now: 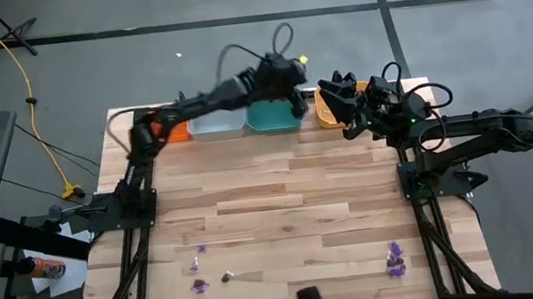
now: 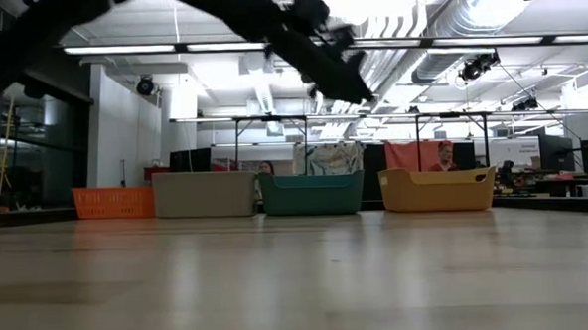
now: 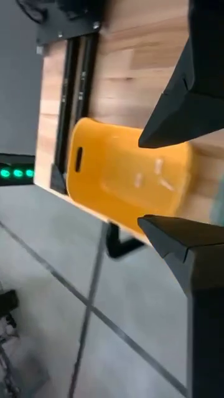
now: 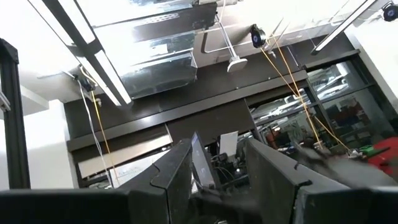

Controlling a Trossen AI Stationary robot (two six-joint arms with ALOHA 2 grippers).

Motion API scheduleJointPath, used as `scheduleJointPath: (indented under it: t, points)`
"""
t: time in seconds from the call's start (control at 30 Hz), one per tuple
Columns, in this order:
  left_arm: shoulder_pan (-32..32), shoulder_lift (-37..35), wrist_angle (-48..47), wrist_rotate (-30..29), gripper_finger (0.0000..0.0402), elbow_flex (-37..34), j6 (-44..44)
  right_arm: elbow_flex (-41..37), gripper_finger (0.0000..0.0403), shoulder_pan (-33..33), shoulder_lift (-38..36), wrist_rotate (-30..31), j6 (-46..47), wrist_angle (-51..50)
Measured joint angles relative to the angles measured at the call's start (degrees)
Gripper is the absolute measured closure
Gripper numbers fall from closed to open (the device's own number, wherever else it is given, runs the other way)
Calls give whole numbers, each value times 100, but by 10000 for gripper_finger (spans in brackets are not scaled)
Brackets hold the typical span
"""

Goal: Sort Halloween decoration
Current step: Put the white bone into the yellow bin

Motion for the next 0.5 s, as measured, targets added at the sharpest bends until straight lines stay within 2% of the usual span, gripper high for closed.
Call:
scheduleJointPath:
  t: [0.13, 0.27, 0.37, 0.5]
  points:
    - [200, -797, -1418, 279, 262, -85, -64, 0, 258, 0, -2, 0, -14, -2]
    - [223, -1690, -1870, 782, 332, -930, -317, 0, 258, 0, -1, -29, -356, -59]
    - [47, -2505, -1390, 1107, 389, -2075, -617, 0, 258, 0, -2, -33, -654, -221]
    - [-465, -3735, 236, 1176, 390, -4041, -1081, 0, 258, 0, -2, -43, -752, -581]
